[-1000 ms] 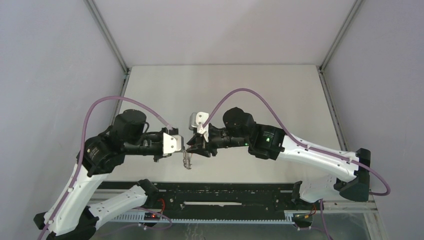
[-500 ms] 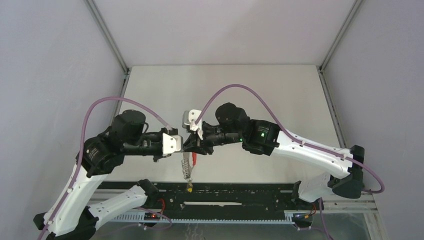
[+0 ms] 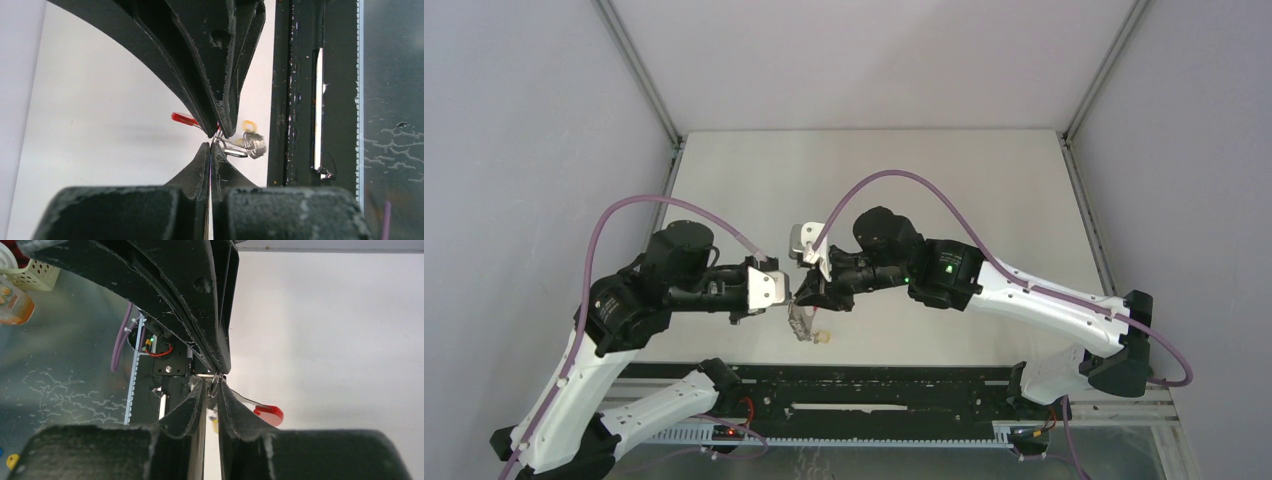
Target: Put the keys on the keyring
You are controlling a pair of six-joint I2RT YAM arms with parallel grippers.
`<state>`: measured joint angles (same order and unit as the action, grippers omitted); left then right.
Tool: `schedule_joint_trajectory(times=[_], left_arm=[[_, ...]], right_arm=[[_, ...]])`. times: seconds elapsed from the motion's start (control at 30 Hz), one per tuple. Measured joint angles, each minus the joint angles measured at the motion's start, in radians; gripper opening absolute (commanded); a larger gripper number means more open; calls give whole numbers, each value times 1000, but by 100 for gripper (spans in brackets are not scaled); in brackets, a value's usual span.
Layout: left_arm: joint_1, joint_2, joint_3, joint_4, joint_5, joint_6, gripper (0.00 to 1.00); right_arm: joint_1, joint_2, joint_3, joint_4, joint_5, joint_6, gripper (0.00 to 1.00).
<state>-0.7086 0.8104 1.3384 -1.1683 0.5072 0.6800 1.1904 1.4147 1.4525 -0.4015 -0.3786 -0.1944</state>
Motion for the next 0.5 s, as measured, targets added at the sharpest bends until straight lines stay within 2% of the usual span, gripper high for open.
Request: schedule_joint_trajectory(times=[0.13, 0.3, 0.33, 0.4, 0.43, 0.5], left_arm=[[0, 0, 0, 0, 0, 0, 0], [-1, -2, 0, 0, 1, 0, 0], [-1, -2, 0, 0, 1, 0, 3], [-1, -2, 0, -1, 1, 0, 27], [-1, -2, 0, 0, 1, -2, 36], [-1, -5, 0, 9, 13, -5, 43]], right_arm=[[0, 0, 0, 1, 3, 3, 0], [0, 0, 0, 3, 3, 10, 0], [0, 1, 0, 3, 3, 11, 0], [0, 2, 0, 6, 6, 16, 0], [0, 2, -1, 10, 8, 19, 0], [-2, 0, -14, 45, 16, 29, 0]])
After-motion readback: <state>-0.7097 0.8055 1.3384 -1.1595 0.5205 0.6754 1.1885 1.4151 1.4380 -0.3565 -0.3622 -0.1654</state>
